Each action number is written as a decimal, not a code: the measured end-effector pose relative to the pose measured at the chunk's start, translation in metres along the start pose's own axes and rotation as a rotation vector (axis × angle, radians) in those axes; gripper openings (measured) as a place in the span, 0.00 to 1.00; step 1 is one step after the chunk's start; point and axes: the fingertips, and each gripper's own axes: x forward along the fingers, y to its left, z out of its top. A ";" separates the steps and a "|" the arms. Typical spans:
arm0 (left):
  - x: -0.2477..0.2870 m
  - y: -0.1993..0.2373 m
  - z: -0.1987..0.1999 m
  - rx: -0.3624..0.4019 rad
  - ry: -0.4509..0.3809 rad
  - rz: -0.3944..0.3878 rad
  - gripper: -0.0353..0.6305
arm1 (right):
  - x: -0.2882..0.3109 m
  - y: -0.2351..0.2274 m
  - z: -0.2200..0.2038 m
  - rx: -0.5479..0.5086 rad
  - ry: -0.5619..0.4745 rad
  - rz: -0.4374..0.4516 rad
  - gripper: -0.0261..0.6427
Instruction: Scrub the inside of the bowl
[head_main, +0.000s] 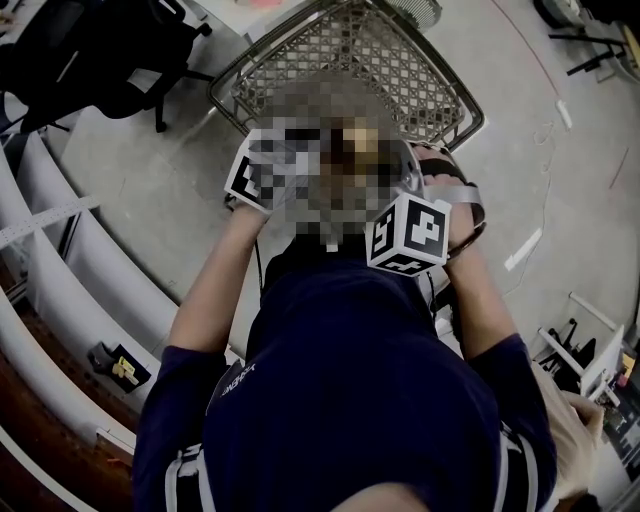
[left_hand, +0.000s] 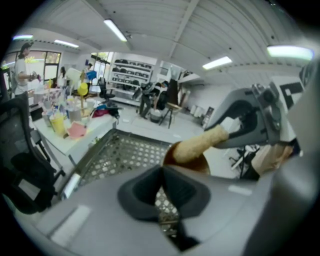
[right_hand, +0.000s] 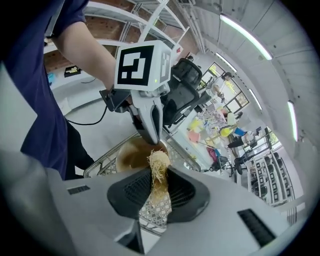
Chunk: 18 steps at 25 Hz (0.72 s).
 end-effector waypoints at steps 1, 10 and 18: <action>0.000 0.000 0.000 0.003 0.002 0.000 0.07 | 0.000 0.000 0.001 0.000 0.003 -0.001 0.14; -0.011 0.014 0.008 -0.027 -0.047 0.039 0.07 | 0.003 0.063 0.024 -0.009 -0.035 0.142 0.14; -0.006 0.007 -0.001 -0.015 -0.012 0.017 0.07 | 0.001 0.037 -0.004 0.029 0.004 0.088 0.14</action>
